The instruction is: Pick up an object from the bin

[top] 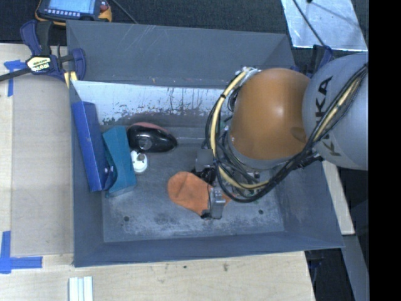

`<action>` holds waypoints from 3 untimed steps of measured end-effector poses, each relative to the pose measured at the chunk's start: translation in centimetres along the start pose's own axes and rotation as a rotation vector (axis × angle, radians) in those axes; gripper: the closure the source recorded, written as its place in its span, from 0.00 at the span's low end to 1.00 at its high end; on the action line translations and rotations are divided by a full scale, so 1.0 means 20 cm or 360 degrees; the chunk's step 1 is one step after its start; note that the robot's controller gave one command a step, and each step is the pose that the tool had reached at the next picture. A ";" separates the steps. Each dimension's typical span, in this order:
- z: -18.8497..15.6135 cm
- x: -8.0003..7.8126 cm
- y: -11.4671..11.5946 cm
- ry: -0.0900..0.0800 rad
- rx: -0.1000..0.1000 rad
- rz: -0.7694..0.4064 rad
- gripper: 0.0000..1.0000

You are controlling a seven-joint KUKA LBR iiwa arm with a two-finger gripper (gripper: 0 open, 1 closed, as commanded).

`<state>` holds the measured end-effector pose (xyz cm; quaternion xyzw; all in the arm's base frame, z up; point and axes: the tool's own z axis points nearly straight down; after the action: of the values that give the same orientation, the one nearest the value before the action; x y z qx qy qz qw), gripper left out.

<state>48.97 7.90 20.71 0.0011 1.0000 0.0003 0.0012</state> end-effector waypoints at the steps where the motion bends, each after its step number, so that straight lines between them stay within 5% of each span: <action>1: 0.00 0.00 0.00 0.0000 0.0000 0.0000 0.00; 2: 0.21 -0.28 -0.02 -0.0016 -0.0002 -0.0003 0.00; 3: 0.33 -0.32 -0.10 -0.0004 0.0000 -0.0029 0.00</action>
Offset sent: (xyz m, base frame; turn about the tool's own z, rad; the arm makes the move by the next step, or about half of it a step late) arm 0.0764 -0.0056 -0.0648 -0.0012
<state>55.42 5.96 14.07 -0.0079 1.0000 0.0002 0.0026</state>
